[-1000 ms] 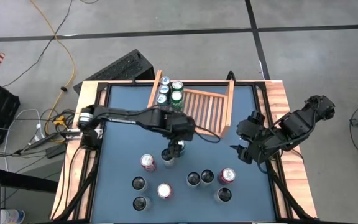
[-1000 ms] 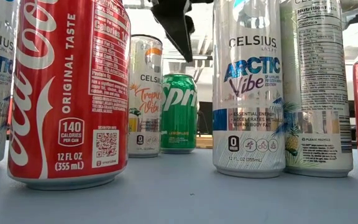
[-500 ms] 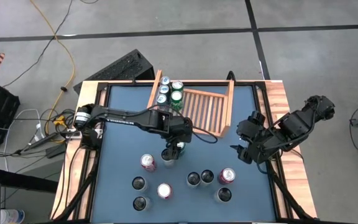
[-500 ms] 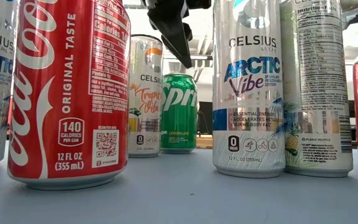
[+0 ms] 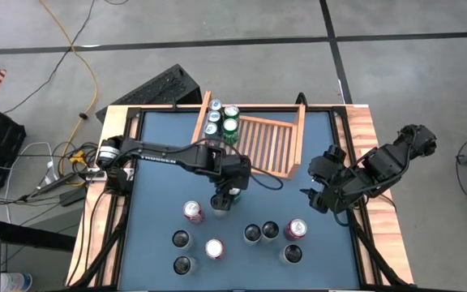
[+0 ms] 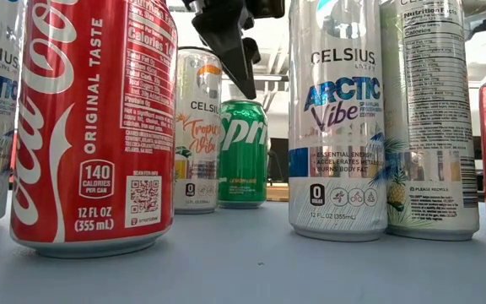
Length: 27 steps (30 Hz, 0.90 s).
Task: Place canned beverage on shelf
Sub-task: Put the green soda can on the shelf
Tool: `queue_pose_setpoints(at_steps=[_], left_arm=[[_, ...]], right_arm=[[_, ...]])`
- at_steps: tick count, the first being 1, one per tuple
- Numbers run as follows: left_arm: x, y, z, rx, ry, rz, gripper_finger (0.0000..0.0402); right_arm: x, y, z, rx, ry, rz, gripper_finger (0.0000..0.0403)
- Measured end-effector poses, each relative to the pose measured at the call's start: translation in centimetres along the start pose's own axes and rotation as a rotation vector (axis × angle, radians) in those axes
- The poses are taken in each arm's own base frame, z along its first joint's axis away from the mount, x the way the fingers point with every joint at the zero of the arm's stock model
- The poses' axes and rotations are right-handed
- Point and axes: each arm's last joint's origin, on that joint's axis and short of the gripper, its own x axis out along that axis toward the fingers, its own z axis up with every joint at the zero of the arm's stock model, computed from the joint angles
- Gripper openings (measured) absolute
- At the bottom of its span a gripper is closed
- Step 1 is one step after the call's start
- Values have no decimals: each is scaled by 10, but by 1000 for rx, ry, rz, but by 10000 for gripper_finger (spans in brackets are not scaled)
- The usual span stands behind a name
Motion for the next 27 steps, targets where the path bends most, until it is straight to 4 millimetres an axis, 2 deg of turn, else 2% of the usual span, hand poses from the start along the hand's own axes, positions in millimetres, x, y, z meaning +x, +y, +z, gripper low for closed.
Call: queue_pose_setpoints(at_steps=[4,9,15,22,27], left_arm=[[0,1,0,20,-7,-48,277],[-1,13,-1,6,-6,-28,277],[-2,23,-4,-4,-9,-113,278],[1,32,-8,-34,-3,-95,300],[1,33,-7,17,-5,-76,301]], right_arm=[[1,-1,1,9,0,-5,386],[2,-2,2,13,1,-9,386],[2,-2,2,11,1,-10,386],[3,-4,4,22,2,-19,386],[5,-6,6,34,3,-28,386]])
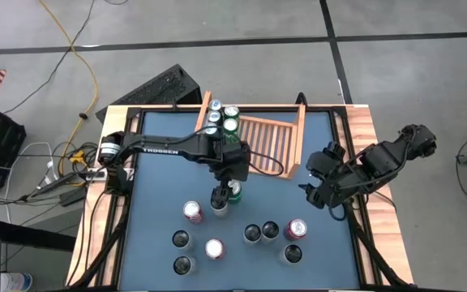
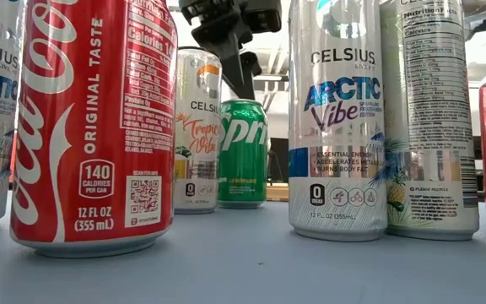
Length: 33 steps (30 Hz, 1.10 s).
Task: Place canned beverage on shelf
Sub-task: Put the green soda can on the shelf
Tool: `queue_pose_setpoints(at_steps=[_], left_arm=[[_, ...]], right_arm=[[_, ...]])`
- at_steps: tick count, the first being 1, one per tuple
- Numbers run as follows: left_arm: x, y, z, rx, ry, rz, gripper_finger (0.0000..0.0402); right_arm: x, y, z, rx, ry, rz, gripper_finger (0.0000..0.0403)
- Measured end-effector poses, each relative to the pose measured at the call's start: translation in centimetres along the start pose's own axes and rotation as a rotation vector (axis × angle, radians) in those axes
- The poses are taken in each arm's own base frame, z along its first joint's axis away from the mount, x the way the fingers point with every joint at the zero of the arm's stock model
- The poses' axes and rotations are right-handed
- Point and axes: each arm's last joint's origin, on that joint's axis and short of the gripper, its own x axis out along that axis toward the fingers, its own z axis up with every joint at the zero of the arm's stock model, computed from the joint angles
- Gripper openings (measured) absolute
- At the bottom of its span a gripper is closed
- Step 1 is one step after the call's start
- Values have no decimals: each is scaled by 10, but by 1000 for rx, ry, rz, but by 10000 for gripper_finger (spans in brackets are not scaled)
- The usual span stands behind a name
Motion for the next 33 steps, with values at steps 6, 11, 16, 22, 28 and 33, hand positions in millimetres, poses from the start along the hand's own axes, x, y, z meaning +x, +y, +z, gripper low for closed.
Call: queue_pose_setpoints(at_steps=[6,11,16,22,28,33], left_arm=[[2,-12,3,34,2,30,301],[3,-19,4,76,8,53,301],[8,-18,2,79,6,86,301],[17,-20,-4,26,16,59,301],[18,-19,-5,29,21,82,301],[18,-19,-3,34,13,102,301]], right_arm=[[0,0,0,3,4,0,386],[0,0,0,4,5,1,386],[0,0,1,7,8,11,386],[0,0,0,7,10,12,386],[0,0,0,6,10,12,386],[0,0,0,6,10,12,386]])
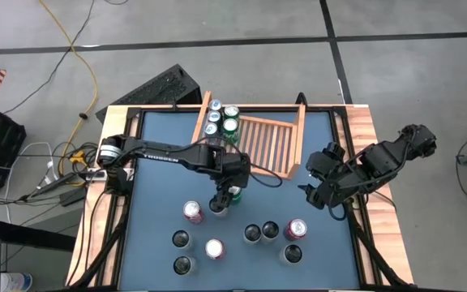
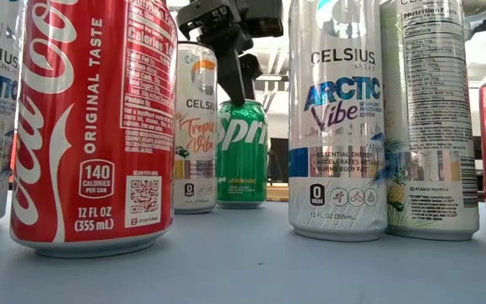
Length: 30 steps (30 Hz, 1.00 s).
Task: Place canned beverage on shelf
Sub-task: Put the green soda can on the shelf
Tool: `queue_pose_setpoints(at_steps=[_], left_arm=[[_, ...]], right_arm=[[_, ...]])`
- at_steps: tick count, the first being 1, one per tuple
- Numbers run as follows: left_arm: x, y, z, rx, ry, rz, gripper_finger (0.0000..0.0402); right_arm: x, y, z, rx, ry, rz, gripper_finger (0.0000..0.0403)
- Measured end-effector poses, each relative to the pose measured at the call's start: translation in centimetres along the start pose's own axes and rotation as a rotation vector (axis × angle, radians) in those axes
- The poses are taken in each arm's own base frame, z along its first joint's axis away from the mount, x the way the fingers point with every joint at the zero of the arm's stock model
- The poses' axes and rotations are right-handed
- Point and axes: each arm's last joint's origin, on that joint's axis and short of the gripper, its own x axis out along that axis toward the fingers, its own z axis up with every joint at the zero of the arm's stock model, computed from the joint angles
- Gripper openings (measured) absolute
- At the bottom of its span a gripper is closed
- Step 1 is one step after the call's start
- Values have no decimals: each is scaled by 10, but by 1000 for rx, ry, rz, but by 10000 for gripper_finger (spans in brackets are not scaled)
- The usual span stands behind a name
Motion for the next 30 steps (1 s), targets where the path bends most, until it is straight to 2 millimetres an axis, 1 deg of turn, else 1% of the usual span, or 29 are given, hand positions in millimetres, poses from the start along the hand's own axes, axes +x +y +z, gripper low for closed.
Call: queue_pose_setpoints(at_steps=[5,14,23,25,30], left_arm=[[11,-1,0,-12,10,-18,301],[14,0,-1,-57,29,-37,294],[16,0,-5,-62,71,-46,289],[16,0,-6,-70,73,-42,281],[12,0,-5,-86,69,-24,243]], right_arm=[[0,0,0,-2,2,-3,386],[0,0,-1,-7,5,-4,386],[0,0,-1,-9,6,-6,386],[0,0,-1,-9,6,-6,386],[0,0,-1,-9,6,-6,386]])
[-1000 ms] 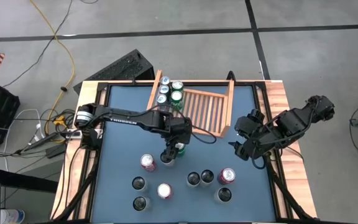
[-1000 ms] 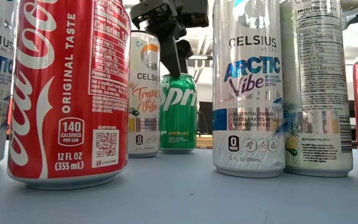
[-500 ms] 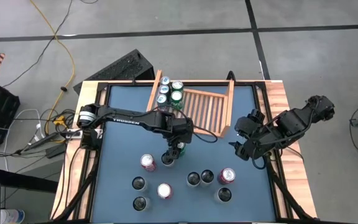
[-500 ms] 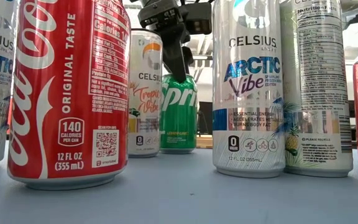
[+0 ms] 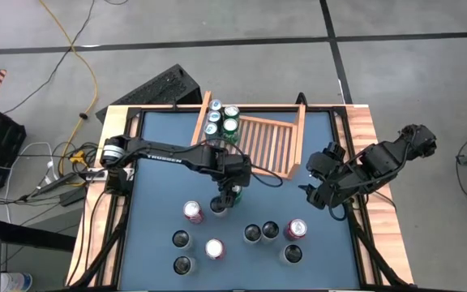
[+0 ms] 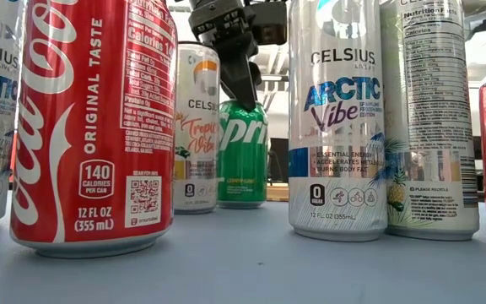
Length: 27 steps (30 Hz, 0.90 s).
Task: Place canned beverage on shelf
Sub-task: Put the green soda can on the shelf
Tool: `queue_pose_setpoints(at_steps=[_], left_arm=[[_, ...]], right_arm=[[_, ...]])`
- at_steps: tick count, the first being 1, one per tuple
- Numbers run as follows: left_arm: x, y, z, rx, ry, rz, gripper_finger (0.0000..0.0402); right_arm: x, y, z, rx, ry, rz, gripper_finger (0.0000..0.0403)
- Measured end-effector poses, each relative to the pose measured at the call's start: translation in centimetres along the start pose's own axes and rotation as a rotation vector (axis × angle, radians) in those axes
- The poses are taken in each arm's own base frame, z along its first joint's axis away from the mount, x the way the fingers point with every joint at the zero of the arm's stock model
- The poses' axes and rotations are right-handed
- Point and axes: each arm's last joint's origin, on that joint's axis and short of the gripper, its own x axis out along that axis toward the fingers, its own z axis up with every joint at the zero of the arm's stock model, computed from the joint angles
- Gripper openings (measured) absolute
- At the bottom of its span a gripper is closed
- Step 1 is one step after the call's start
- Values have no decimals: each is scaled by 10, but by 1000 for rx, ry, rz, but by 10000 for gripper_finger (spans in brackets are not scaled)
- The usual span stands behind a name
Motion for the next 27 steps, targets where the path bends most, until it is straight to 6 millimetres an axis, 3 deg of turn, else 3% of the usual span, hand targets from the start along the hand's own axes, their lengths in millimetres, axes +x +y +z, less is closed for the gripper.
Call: queue_pose_setpoints(at_steps=[11,21,27], left_arm=[[-16,2,8,9,-1,27,226],[-18,9,9,10,-13,28,169],[-38,10,23,79,-83,24,189]], right_arm=[[0,0,0,0,0,0,386],[0,0,0,0,0,0,386],[0,0,0,0,0,0,386]])
